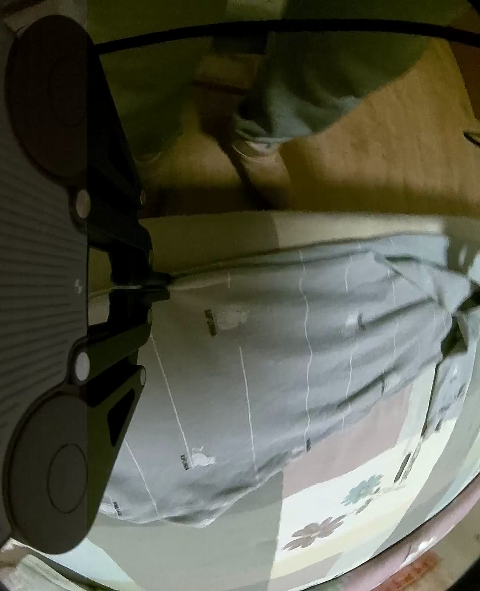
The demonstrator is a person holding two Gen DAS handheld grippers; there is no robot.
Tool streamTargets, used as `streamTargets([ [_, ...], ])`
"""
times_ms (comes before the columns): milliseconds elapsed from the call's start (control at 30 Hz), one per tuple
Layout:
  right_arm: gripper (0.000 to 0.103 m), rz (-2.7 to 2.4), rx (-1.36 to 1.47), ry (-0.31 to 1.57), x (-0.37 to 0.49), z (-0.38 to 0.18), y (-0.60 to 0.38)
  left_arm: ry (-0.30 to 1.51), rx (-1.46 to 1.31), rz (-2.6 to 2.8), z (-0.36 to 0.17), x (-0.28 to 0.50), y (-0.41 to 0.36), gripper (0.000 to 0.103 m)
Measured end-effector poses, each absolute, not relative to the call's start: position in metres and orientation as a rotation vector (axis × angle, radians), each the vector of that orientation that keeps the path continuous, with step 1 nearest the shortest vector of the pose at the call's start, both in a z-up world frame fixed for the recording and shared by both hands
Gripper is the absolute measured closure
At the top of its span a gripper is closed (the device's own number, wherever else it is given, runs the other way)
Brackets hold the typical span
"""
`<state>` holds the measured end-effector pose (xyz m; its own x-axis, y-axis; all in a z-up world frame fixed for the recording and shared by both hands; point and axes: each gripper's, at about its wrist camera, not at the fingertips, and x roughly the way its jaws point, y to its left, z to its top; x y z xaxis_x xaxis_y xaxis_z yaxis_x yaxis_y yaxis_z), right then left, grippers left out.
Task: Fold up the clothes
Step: 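Release the pant leg with the left tool and move away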
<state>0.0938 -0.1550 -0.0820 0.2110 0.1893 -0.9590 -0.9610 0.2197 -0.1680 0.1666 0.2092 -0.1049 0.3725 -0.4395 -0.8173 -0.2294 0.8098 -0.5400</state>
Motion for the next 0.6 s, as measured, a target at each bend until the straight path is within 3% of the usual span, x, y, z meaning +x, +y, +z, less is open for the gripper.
streamTargets([
  [100, 0.089, 0.983, -0.933, 1.043, 0.102, -0.079, -0.157, 1.252, -0.633, -0.136, -0.103, 0.170, 0.212, 0.090],
  [300, 0.073, 0.789, -0.701, 1.116, 0.132, -0.053, -0.191, 1.282, -0.514, -0.108, -0.074, 0.175, 0.221, 0.087],
  [467, 0.071, 0.446, -0.423, 1.157, 0.172, -0.048, -0.252, 1.256, -0.371, -0.179, -0.038, 0.196, 0.196, 0.082],
  [533, 0.058, 0.304, -0.342, 1.141, 0.187, -0.052, -0.276, 1.226, -0.359, -0.257, -0.030, 0.214, 0.171, 0.072],
  [567, 0.043, 0.251, -0.301, 1.152, 0.189, -0.059, -0.287, 1.216, -0.357, -0.302, -0.028, 0.225, 0.157, 0.068],
  [600, 0.041, 0.199, -0.260, 1.163, 0.192, -0.067, -0.299, 1.206, -0.361, -0.357, -0.028, 0.237, 0.141, 0.068],
])
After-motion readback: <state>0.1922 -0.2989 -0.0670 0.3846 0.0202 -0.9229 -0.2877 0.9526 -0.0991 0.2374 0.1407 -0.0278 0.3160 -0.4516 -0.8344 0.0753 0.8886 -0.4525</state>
